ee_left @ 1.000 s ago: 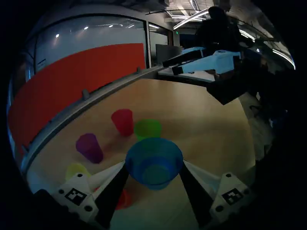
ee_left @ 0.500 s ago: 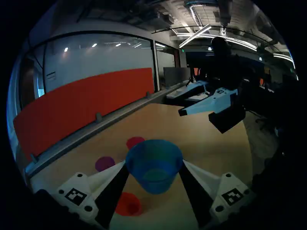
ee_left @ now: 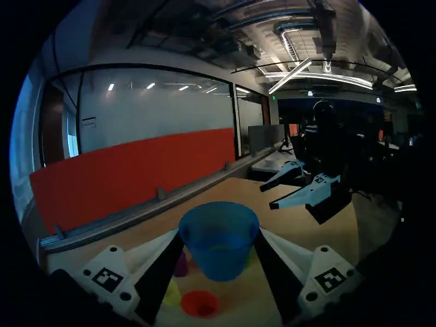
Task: Pour water
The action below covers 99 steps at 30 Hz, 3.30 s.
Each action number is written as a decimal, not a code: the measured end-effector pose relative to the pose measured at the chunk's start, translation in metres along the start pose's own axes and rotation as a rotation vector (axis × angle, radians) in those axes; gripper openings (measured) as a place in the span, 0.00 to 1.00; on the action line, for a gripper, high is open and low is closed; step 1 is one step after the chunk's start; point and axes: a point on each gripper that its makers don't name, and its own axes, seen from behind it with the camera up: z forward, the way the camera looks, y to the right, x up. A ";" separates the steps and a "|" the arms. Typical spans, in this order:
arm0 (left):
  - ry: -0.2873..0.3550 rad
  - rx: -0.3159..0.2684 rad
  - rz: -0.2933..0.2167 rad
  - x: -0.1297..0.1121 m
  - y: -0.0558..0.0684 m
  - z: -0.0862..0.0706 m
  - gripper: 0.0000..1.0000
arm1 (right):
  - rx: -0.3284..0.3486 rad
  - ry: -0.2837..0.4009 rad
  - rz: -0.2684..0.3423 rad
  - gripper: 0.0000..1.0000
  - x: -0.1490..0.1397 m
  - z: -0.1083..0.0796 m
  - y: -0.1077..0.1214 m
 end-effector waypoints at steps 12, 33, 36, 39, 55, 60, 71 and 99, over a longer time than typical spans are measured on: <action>0.075 0.058 -0.017 0.021 -0.027 -0.015 0.86 | 0.008 -0.022 -0.017 0.99 -0.010 0.011 0.000; 0.142 0.119 -0.028 0.042 -0.058 -0.029 0.86 | 0.040 -0.102 -0.034 0.99 -0.048 0.033 0.000; 0.133 0.125 -0.024 0.040 -0.063 -0.030 0.86 | 0.046 -0.118 -0.034 0.99 -0.056 0.036 0.000; 0.126 0.130 -0.020 0.040 -0.066 -0.031 0.86 | 0.053 -0.139 -0.038 0.99 -0.066 0.040 -0.001; 0.097 0.130 0.000 0.030 -0.068 -0.030 0.86 | 0.083 -0.248 -0.035 0.99 -0.117 0.068 -0.010; 0.095 0.133 -0.002 0.028 -0.070 -0.029 0.86 | 0.074 -0.268 -0.038 0.99 -0.127 0.074 -0.008; 0.086 0.138 -0.001 0.024 -0.075 -0.028 0.86 | 0.080 -0.291 -0.039 0.99 -0.139 0.091 -0.009; 0.062 0.140 -0.001 0.014 -0.077 -0.030 0.86 | 0.099 -0.302 -0.018 0.91 -0.139 0.105 -0.014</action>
